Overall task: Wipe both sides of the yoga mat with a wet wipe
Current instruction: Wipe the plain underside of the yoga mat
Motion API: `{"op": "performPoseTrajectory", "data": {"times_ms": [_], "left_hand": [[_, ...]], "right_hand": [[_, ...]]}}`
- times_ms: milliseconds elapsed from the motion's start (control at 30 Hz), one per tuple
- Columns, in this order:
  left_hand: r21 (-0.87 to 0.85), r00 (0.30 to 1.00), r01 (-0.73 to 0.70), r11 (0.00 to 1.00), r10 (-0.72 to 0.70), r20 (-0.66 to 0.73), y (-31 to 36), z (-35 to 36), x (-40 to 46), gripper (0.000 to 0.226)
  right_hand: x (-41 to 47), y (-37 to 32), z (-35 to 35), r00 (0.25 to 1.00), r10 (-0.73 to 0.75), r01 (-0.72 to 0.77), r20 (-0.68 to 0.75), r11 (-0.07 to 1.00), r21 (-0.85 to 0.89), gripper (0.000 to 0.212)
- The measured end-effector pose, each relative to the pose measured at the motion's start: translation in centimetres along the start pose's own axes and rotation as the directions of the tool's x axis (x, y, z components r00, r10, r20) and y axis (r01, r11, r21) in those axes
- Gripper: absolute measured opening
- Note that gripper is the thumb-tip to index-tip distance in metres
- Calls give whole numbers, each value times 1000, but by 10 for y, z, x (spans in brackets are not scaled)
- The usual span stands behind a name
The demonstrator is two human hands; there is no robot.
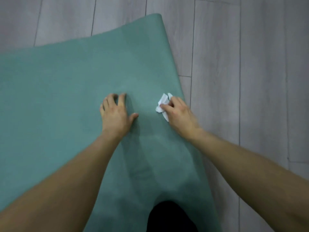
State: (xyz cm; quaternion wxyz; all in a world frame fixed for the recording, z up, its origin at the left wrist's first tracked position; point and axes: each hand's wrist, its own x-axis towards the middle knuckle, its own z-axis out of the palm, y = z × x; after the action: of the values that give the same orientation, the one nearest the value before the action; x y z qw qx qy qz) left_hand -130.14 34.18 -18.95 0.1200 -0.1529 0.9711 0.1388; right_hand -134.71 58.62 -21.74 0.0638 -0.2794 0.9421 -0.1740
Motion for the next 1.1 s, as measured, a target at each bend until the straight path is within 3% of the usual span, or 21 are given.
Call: {"op": "performPoseTrajectory", "data": {"times_ms": [67,200,333,433,533,600,700,800,900,933,1000,1100], "left_hand": [[26,992,-50,998,47,118,-12,12,-51,119],[100,909,-34,994,-11,417,-52,17,-133,173],[134,814,-154,979,49,579,-77,16,-154,186],[95,828,-160,982,81,555,-82,23,-146,186],[58,820,-182,982,119,560,-85,24,-148,187],[54,814,-177,983,115,570,-87,27,-147,187],[51,815,-187,981,126,565,-87,28,-144,185],[72,814,-199,977,124,567,-88,29,-141,185],[116,821,-243,963,141,553,-90,32,-140,185],[131,829,-259,957,150,539,-88,31,-139,185],[168,857,-299,939,186,481,-92,28,-143,180],[260,892,-385,885,284,352,-109,30,-170,143]], "right_hand": [[-52,-14,7,999,7,-8,45,1000,22,33],[-118,-46,6,985,-17,4,171,997,77,31],[-129,-65,14,987,41,-52,154,996,67,21],[-123,-66,23,974,204,-214,96,971,104,11],[-125,-70,30,965,254,-260,67,958,119,16],[-124,-76,26,949,302,-311,87,941,134,5],[-120,-84,19,909,401,-412,117,906,98,27],[-119,-92,17,881,467,-473,81,860,191,31],[-122,-111,20,855,516,-516,46,842,159,9],[-126,-115,26,853,521,-519,27,843,143,5],[-145,-130,37,900,436,-436,19,897,69,22],[-182,-173,56,956,251,-247,149,968,-43,22]]}}
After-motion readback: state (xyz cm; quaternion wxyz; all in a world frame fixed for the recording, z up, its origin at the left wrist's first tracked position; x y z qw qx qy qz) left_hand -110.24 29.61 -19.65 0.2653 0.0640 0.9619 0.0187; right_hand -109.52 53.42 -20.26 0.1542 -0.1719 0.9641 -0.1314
